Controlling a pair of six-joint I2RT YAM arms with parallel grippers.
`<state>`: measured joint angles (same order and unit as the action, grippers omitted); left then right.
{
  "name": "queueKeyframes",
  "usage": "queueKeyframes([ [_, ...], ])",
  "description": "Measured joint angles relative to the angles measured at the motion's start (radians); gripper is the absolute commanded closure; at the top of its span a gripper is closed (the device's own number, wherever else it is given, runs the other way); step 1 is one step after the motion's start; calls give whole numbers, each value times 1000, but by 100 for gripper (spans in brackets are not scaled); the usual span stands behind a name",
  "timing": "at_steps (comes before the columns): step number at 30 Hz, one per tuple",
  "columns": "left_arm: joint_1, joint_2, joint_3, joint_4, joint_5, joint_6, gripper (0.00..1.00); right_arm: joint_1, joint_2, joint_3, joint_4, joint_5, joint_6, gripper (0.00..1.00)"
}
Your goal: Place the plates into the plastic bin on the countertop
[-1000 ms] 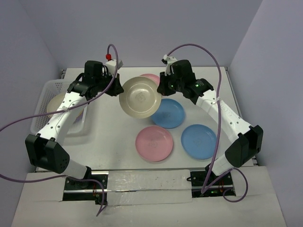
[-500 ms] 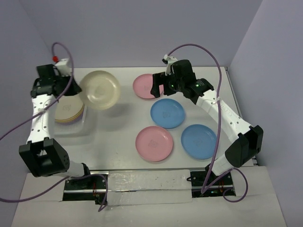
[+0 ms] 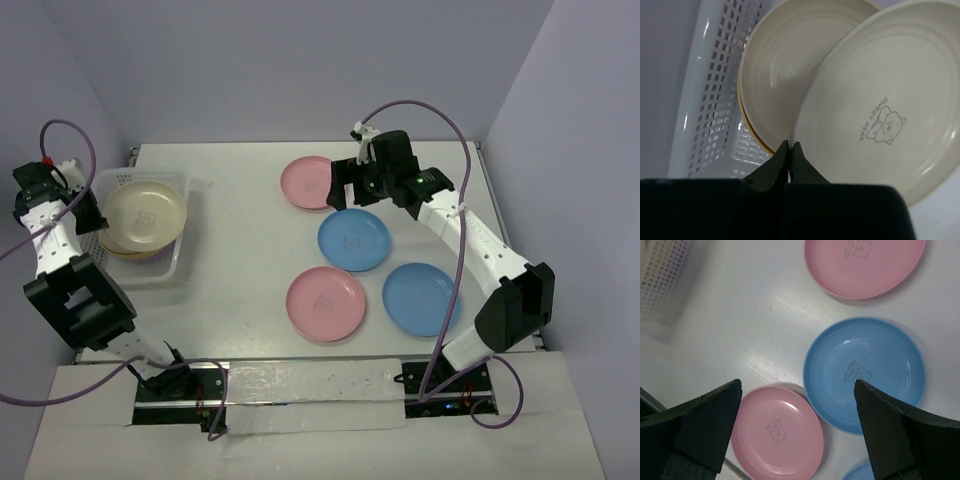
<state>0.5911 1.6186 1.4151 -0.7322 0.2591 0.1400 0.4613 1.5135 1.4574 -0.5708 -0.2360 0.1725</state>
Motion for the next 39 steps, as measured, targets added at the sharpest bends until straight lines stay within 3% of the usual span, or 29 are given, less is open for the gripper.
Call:
queueKeyframes([
  [3,0,43,0,8,-20,4,24,-1,0,-24,-9,-6,-8,0],
  [4,0,51,0,8,-29,7,16,-1,0,-27,-12,-8,-11,0],
  [11,-16,20,0,33,-59,30,13,-11,9,-27,-13,-19,-14,0],
  [16,-118,-118,-21,82,-63,59,19,-45,63,-4,-21,-33,-6,1],
  [20,-362,-277,-79,100,9,113,22,-91,144,70,-19,-46,14,2],
  [24,-619,-339,-167,102,91,122,25,-135,263,188,-18,-69,44,3],
  [34,-1091,-213,-406,131,125,43,25,-212,573,435,-25,-77,119,6],
  [39,-1182,-129,-416,182,112,-2,25,-222,703,552,-25,-49,129,8],
])
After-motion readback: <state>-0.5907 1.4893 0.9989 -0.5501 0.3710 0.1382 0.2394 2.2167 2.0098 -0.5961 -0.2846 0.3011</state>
